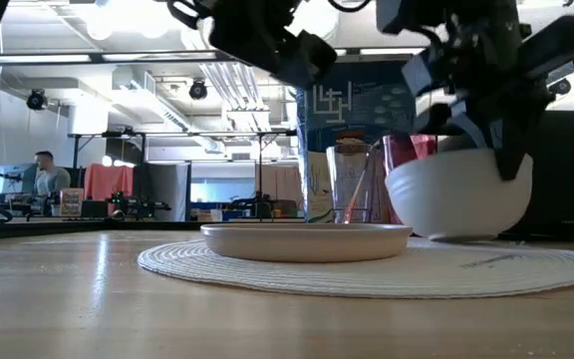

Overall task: Arrange a breakfast setting
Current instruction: Put the white bowl on the white placemat to the right of the gray plate

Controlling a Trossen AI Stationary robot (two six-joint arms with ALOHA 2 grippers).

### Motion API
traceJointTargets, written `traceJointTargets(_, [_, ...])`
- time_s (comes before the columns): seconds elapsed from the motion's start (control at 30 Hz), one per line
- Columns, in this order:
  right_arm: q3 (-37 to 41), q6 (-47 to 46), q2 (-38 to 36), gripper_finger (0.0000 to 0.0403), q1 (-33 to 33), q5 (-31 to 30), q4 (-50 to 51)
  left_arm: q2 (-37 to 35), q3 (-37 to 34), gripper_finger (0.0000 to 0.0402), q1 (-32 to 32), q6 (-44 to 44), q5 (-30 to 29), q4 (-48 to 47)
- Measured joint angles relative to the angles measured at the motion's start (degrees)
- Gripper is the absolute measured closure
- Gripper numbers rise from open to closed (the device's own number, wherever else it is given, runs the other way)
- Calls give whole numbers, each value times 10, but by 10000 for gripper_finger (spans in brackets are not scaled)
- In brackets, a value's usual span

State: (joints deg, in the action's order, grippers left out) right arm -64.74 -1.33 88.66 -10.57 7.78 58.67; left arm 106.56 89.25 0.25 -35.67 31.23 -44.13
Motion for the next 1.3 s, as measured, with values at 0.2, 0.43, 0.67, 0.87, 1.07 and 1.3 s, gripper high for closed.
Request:
traceJointTargets(0.2, [-17, -53, 28, 394, -11, 4, -23, 0, 0, 232, -4, -13, 10, -36])
traceJointTargets(0.43, [-43, -113, 39, 394, -40, 11, -35, -2, 0, 232, -15, -13, 22, -90])
traceJointTargets(0.67, [-58, -168, 34, 395, -68, -1, -57, -7, -1, 232, -20, -28, 28, -100])
traceJointTargets(0.87, [-61, -182, 38, 395, -86, -3, -74, -7, -1, 232, -21, -28, 27, -101])
traceJointTargets(1.07, [-61, -182, 54, 394, -92, -3, -77, -7, -1, 232, -23, -28, 27, -101])
traceJointTargets(1.3, [-61, -183, 50, 362, -92, -2, -86, -8, -1, 232, -23, -28, 27, -100])
